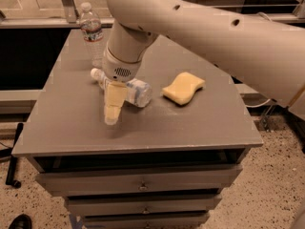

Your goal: Knock blue plastic bottle over

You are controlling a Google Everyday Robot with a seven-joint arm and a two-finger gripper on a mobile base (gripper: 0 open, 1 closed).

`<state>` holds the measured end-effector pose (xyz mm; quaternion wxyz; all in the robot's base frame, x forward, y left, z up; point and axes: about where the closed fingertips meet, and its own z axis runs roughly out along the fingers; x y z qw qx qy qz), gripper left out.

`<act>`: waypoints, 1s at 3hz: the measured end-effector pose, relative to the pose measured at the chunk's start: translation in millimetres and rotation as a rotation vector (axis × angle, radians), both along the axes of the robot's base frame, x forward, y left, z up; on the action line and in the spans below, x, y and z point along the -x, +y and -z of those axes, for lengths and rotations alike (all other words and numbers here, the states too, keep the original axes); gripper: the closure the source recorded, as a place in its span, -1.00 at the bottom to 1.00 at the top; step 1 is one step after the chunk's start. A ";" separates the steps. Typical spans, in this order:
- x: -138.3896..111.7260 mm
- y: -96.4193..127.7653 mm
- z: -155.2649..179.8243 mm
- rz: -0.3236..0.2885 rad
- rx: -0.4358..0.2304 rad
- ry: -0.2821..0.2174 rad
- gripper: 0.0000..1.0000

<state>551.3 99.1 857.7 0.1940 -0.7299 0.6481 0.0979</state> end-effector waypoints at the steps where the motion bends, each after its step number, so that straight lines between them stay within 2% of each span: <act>1: 1.6 -18.5 -12.3 0.042 -0.027 -0.012 -1.00; 2: 1.3 -58.3 -35.5 0.130 -0.102 -0.038 -1.00; 3: -0.2 -116.8 -60.7 0.234 -0.288 -0.082 -1.00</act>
Offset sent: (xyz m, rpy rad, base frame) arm 0.0031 -0.1250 0.0686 0.2177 -0.0664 -0.2733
